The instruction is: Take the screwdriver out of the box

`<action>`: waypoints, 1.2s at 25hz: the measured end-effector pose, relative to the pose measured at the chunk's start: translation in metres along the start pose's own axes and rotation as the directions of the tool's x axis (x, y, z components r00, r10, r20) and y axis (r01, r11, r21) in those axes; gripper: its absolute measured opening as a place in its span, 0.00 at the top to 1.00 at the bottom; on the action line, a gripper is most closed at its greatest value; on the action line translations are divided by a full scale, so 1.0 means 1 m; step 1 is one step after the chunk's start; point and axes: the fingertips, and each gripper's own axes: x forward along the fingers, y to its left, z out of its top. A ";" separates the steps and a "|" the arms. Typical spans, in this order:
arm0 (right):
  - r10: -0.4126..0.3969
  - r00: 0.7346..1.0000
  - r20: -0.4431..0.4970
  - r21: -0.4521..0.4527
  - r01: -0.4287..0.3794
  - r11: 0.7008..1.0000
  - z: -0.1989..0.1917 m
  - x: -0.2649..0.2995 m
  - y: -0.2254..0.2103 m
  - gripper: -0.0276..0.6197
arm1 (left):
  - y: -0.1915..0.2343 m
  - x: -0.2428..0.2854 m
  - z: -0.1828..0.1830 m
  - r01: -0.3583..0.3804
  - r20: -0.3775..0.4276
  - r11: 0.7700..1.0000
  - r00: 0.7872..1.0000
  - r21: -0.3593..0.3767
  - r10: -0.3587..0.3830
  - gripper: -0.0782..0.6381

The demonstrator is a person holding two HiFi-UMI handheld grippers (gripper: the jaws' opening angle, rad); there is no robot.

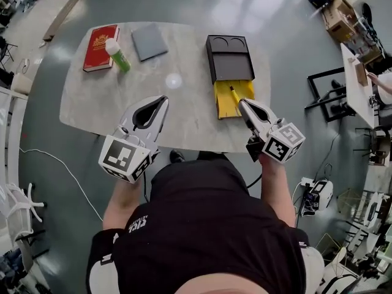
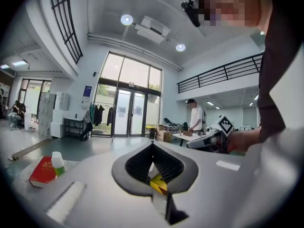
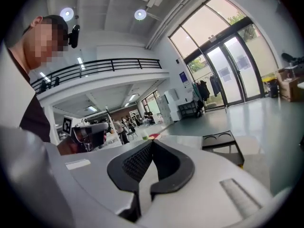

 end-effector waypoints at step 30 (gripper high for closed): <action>-0.158 0.903 -0.399 -0.019 0.164 0.986 -0.094 0.055 -0.144 0.93 | 0.028 0.086 -0.043 0.014 -0.038 0.995 0.999 -0.096 -0.018 0.89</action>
